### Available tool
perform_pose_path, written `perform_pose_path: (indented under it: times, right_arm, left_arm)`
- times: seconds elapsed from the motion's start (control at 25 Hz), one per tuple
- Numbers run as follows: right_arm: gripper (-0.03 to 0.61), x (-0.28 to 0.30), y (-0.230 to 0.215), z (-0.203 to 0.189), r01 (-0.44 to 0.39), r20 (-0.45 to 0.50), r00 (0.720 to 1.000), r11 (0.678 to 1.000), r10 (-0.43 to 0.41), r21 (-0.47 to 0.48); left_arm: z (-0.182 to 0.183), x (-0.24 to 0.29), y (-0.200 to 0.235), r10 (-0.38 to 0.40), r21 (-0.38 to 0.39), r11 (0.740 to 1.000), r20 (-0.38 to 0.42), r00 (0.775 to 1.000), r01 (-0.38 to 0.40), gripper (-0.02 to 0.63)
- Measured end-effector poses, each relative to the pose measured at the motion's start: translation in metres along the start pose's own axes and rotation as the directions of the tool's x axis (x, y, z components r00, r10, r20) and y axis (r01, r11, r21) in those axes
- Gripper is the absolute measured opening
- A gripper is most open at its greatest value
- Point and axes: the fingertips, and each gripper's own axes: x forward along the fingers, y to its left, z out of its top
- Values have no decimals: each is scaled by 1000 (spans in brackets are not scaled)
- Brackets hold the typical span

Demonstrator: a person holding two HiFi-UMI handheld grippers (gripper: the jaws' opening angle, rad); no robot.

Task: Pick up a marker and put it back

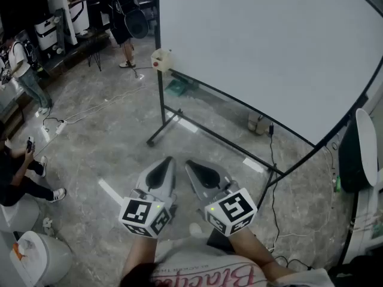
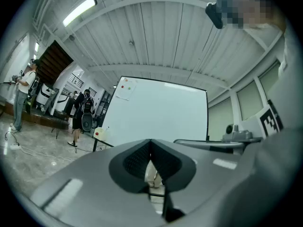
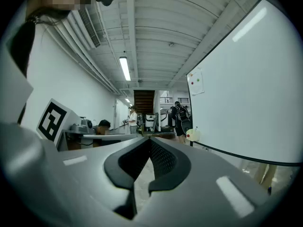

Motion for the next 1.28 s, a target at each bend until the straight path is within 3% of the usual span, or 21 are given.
perform_pose_path:
  times: [0.72,1.28]
  right_arm:
    - [1,9,-74,-13,-116,-25,993,993,117,17]
    - [2,78,-123,-13,-102,-13,995,994,102,46]
  left_arm:
    - [-19,73,-5,114,-16,993,10,993,-114,-1]
    - [-15,131,52,114,-12,993,-10,993,-114,0]
